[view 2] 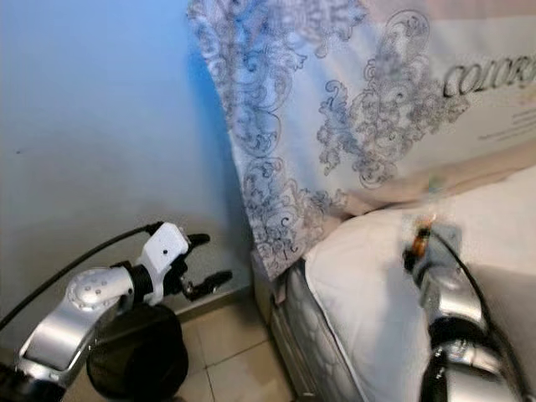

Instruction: Clean up the room

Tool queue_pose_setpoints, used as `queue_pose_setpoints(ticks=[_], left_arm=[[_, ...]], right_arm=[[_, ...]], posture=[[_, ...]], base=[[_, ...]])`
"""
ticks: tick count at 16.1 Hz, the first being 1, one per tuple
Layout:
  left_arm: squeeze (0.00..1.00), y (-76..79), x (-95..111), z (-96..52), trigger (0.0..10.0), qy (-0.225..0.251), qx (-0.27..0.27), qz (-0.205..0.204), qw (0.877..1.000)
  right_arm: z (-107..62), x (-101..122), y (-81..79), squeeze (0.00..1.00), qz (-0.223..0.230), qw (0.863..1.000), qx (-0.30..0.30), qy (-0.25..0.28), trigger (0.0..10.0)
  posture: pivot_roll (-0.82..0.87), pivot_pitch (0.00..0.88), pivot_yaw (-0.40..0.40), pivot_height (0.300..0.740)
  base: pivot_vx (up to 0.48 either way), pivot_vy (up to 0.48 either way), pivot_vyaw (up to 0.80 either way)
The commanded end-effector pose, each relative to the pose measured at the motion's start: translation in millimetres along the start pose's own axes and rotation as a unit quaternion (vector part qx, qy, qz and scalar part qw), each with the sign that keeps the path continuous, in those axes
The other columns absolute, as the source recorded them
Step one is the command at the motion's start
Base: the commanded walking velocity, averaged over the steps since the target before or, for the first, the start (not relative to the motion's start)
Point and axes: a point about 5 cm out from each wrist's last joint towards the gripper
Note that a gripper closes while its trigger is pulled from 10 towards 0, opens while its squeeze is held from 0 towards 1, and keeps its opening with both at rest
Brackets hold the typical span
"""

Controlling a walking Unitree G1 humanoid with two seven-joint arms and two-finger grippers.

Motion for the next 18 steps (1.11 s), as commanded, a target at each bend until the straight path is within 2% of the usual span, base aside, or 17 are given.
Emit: queue_pose_setpoints(ticks=[1,2,3,4,5,6,7,10,11,13,14,18], left_arm=[[0.0,-5.0,3.7,-0.5,10.0,0.011,0.052,0.005,0.999],[0.0,-5.7,4.0,0.4,10.0,0.014,0.072,0.003,0.997],[0.0,-8.7,5.9,2.5,10.0,0.026,0.135,-0.009,0.991],[0.0,-9.4,6.3,2.7,10.0,0.028,0.149,-0.011,0.988],[0.0,-12.6,5.9,1.9,10.0,0.031,0.199,-0.017,0.979],[0.0,-13.5,4.5,0.7,10.0,0.031,0.221,-0.027,0.974],[0.0,-11.7,0.3,-3.2,10.0,0.03,0.244,-0.041,0.969],[0.0,-7.1,-4.0,-8.1,10.0,0.033,0.257,-0.061,0.964],[0.0,-5.8,-5.2,-8.5,10.0,0.034,0.267,-0.077,0.96],[0.0,-3.7,-6.7,-8.0,10.0,0.03,0.273,-0.074,0.959],[0.0,-2.5,-8.6,-7.7,10.0,0.025,0.28,-0.073,0.957],[0.0,-1.7,-9.2,-8.2,10.0,0.025,0.289,-0.078,0.954]], right_arm=[[-12.4,13.3,-5.9,0.0,0.044,0.995,-0.012,0.087,0.1],[-19.8,15.2,-12.3,0.0,0.057,0.991,-0.003,0.12,3.0],[-41.0,16.1,-28.1,0.0,0.051,0.98,0.033,0.191,10.0],[-46.2,15.5,-31.1,0.0,0.04,0.977,0.04,0.206,10.0],[-58.2,8.4,-34.4,0.0,-0.015,0.971,0.044,0.235,10.0],[-63.5,3.0,-34.0,0.0,-0.03,0.969,0.04,0.242,10.0],[-74.4,-8.3,-32.4,0.0,-0.026,0.97,0.033,0.24,10.0],[-85.2,-16.5,-33.3,0.0,0.001,0.972,0.033,0.231,10.0],[-89.8,-14.6,-37.6,0.0,-0.003,0.972,0.051,0.231,10.0],[-93.1,-14.3,-43.5,0.0,-0.015,0.971,0.08,0.225,10.0],[-95.3,-15.8,-49.8,0.0,-0.037,0.969,0.104,0.219,10.0],[-98.3,-20.2,-52.5,0.0,-0.046,0.971,0.108,0.206,10.0]], posture=[[-0.02,0.0,0.011,0.74],[-0.02,0.0,0.019,0.74],[-0.03,0.0,0.028,0.74],[-0.03,0.0,0.029,0.74],[-0.03,0.0,0.03,0.74],[-0.03,0.0,0.031,0.74],[-0.03,0.0,0.033,0.74],[-0.03,0.0,0.039,0.74],[-0.03,0.0,0.042,0.74],[-0.03,0.0,0.038,0.74],[-0.03,0.0,0.033,0.74],[-0.03,0.0,0.02,0.74]], base=[[0.0,0.0,0.0],[0.0,0.0,0.0],[0.0,0.0,0.0],[0.0,0.0,0.0],[0.0,0.0,0.0],[0.0,0.0,0.0],[0.0,0.0,0.0],[0.0,0.0,0.0],[0.0,0.0,0.0],[0.0,0.0,0.0],[-0.281,0.0,0.0],[-0.29,0.0,0.0]])
Point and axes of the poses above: a point about 5 cm out from each wrist's last joint towards the gripper, its own z axis pointing out of the wrist towards the gripper, its own x axis along the axis of the wrist's last joint, y = z × x, and after that the axes turned 7 degrees about z, right-handed
